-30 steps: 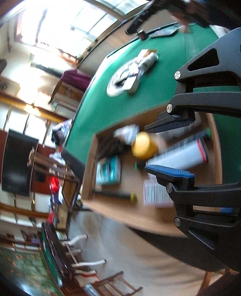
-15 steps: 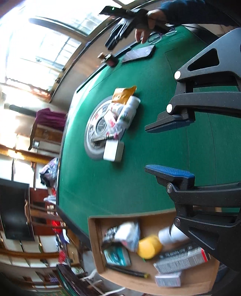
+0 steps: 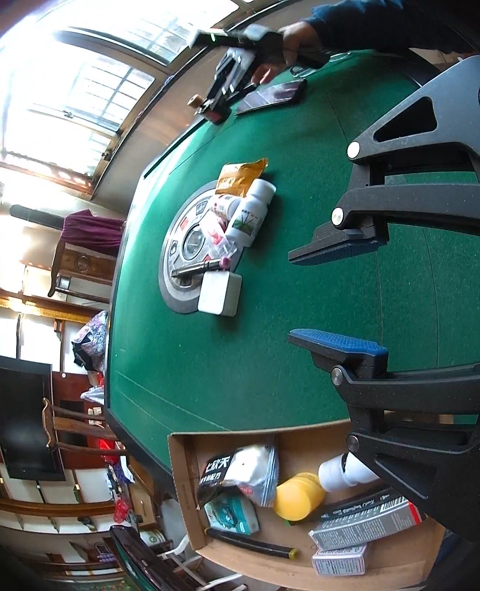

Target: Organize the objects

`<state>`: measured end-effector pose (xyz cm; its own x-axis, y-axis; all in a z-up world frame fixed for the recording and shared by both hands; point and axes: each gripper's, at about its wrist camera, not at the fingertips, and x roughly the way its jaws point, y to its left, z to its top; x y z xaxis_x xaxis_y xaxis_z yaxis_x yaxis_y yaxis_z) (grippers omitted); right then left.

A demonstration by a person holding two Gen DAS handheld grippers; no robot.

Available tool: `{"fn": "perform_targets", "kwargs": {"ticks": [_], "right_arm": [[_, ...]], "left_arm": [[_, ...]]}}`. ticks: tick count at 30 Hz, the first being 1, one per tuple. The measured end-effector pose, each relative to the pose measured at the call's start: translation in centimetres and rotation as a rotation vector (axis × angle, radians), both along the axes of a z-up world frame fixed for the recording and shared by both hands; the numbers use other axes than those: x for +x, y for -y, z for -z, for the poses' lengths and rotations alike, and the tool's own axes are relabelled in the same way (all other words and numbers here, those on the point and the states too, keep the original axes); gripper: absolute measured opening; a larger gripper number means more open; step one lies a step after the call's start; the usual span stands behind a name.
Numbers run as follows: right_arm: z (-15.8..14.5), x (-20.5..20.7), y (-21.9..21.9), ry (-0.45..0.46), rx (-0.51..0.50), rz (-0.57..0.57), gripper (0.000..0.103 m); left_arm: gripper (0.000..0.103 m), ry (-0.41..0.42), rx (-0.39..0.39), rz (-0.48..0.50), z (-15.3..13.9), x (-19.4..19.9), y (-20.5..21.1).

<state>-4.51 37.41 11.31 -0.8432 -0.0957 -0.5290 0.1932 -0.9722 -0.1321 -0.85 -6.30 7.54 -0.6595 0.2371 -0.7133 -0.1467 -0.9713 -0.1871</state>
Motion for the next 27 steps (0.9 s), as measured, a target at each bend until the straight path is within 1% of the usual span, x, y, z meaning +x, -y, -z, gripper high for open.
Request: {"fn": "perform_targets", "kwargs": {"ticks": [3, 5, 7, 10, 11, 13, 18, 21, 22, 23, 25, 26, 27], "right_arm": [[-2.4, 1.8, 0.1, -0.081, -0.023, -0.001, 0.054], [-3.7, 2.6, -0.2, -0.094, -0.066, -0.013, 0.054], [-4.1, 2.4, 0.0, -0.088, -0.071, -0.027, 0.054], [-2.7, 1.4, 0.0, -0.039, -0.051, -0.002, 0.054], [-1.9, 1.0, -0.3, -0.006, -0.075, 0.003, 0.054], [-0.9, 0.4, -0.5, 0.027, -0.103, 0.008, 0.054], [0.4, -0.3, -0.2, 0.045, -0.086, 0.019, 0.054], [-0.1, 0.0, 0.1, 0.016, -0.089, 0.012, 0.054], [0.1, -0.1, 0.3, 0.016, -0.066, 0.018, 0.054], [0.4, -0.4, 0.4, 0.038, -0.051, 0.025, 0.054], [2.5, -1.7, 1.0, 0.173, -0.021, 0.003, 0.054], [2.8, -1.9, 1.1, 0.193, -0.002, 0.016, 0.052], [2.6, -1.5, 1.1, 0.166, -0.006, 0.020, 0.052]], "left_arm": [[0.035, 0.004, 0.006, -0.007, 0.1, -0.2, 0.1], [0.035, 0.011, 0.003, 0.002, 0.4, -0.2, -0.2], [0.035, 0.015, 0.001, 0.010, 0.6, -0.1, -0.5], [0.035, 0.024, -0.002, 0.021, 0.9, 0.0, -0.8], [0.035, 0.025, -0.005, 0.023, 0.9, 0.0, -0.8], [0.035, 0.030, -0.007, 0.024, 1.0, 0.1, -0.7], [0.035, 0.032, -0.002, 0.026, 1.1, -0.1, -0.6], [0.035, 0.037, 0.001, 0.030, 1.4, -0.3, -0.7], [0.035, 0.039, 0.001, 0.029, 1.5, -0.3, -0.7], [0.035, 0.043, 0.001, 0.029, 1.6, -0.4, -0.7], [0.035, 0.046, -0.001, 0.032, 1.7, -0.5, -0.8], [0.035, 0.046, -0.003, 0.033, 1.7, -0.4, -0.9], [0.035, 0.043, -0.004, 0.036, 1.6, -0.4, -0.9]]}}
